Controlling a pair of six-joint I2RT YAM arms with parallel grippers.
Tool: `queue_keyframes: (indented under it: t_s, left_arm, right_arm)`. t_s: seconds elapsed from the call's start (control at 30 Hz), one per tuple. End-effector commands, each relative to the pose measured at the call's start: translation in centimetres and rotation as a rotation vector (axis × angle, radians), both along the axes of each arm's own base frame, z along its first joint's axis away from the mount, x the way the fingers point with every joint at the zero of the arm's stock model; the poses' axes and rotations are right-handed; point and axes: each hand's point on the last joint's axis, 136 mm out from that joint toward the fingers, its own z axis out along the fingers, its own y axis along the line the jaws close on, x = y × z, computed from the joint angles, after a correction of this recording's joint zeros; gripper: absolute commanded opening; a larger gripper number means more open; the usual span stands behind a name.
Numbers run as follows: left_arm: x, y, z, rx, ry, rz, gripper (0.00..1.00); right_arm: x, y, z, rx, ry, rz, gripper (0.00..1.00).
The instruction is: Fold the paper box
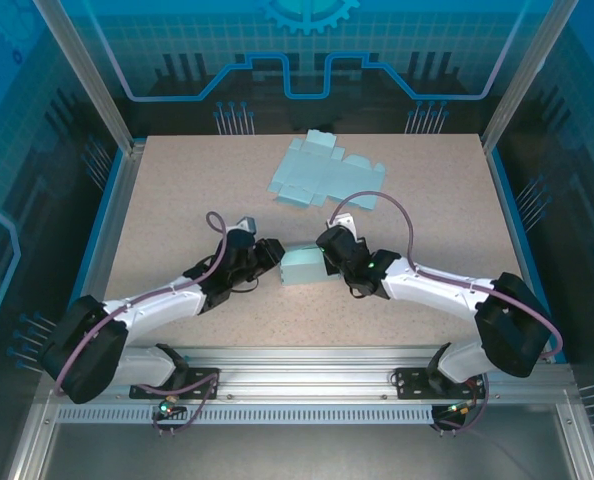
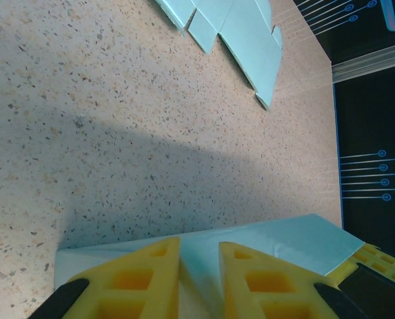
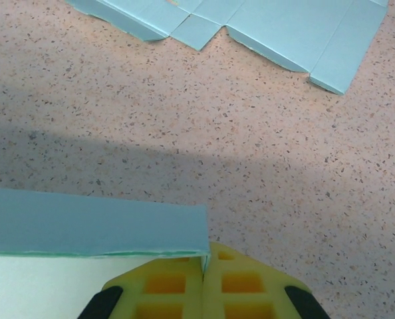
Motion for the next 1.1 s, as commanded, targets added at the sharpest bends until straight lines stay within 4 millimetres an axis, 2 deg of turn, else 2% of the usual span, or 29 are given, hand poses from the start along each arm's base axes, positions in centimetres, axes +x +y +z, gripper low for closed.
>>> queue_keyframes:
  t_s: [0.0,0.1,0.2,0.43,0.77,0.93,1.07]
  left_arm:
    - [-7.2,1.5,-9.9,0.196,0.335,-0.113,0.21]
    - [-7.4,1.9,-10.3,0.211,0.343,-0.104,0.19]
    - [-7.2,2.4,-10.1,0.237,0.328,-0.087,0.18]
    - [-5.9,1.7,-9.5,0.243,0.296,-0.085,0.17]
    - [-4.9,0.8,-8.5,0.228,0.262,-0.095,0.17]
    - [-4.5,0.5,-7.8,0.225,0.243,-0.098,0.17]
    - [-4.2,0.3,-7.3,0.226,0.232,-0.101,0.17]
  right_arm:
    - [-4.4,-1.3,-6.3,-0.120,0.215,0.059,0.02]
    - [-4.7,-1.3,-6.2,-0.130,0.218,0.065,0.11]
    - [-5.1,-0.6,-5.2,-0.133,0.200,0.091,0.19]
    - [-5.3,0.4,-2.9,-0.129,0.142,0.135,0.36]
    - [-5.0,1.8,0.4,-0.066,0.058,0.203,0.47]
    - [-5.0,2.4,1.1,-0.054,0.047,0.234,0.54]
    - [-5.0,2.5,1.6,-0.075,0.040,0.269,0.63]
